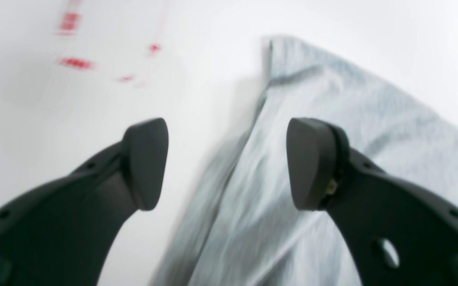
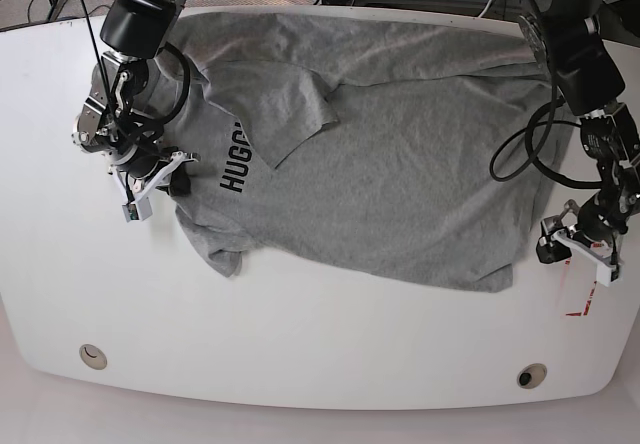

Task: Fold the T-shirt properly
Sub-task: 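Grasp the shirt hem corners with both grippers, then lift the hem up and carry it over toward the collar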

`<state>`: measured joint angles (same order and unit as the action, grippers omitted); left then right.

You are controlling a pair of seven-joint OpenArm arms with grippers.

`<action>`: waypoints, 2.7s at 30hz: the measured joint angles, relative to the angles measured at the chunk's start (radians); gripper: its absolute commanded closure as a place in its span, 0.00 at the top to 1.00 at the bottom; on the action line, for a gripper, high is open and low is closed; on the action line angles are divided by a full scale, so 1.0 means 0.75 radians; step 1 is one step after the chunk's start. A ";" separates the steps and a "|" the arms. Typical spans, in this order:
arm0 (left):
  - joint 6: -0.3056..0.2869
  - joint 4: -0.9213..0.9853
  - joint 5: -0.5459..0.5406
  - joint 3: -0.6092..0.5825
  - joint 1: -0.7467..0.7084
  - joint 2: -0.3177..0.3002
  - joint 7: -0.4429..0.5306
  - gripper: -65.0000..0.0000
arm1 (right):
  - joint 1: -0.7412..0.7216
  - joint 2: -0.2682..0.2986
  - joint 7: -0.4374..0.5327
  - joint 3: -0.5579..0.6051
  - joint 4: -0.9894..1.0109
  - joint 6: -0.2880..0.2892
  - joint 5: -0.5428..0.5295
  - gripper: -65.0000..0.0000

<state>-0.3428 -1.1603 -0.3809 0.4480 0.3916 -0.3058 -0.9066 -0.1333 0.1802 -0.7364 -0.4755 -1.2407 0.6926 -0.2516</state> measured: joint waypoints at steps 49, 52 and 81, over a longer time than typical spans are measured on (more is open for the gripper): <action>-0.114 0.588 0.087 -0.290 0.187 0.114 0.303 0.00 | 0.018 -0.009 -0.063 0.002 -0.086 0.005 0.026 0.00; -0.127 0.514 0.089 -0.233 0.166 0.103 0.197 0.00 | 0.039 -0.008 -0.137 0.004 -0.174 0.006 0.025 0.00; -0.135 -0.643 0.055 0.075 0.103 0.087 -0.334 0.00 | -0.225 0.089 -0.520 0.087 -0.679 0.020 -0.026 0.00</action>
<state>-0.4442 -1.6424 -0.3393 0.5041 0.4686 -0.2405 -1.1572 -0.3023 0.2466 -1.1267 -0.4099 -1.7496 0.7074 -0.2710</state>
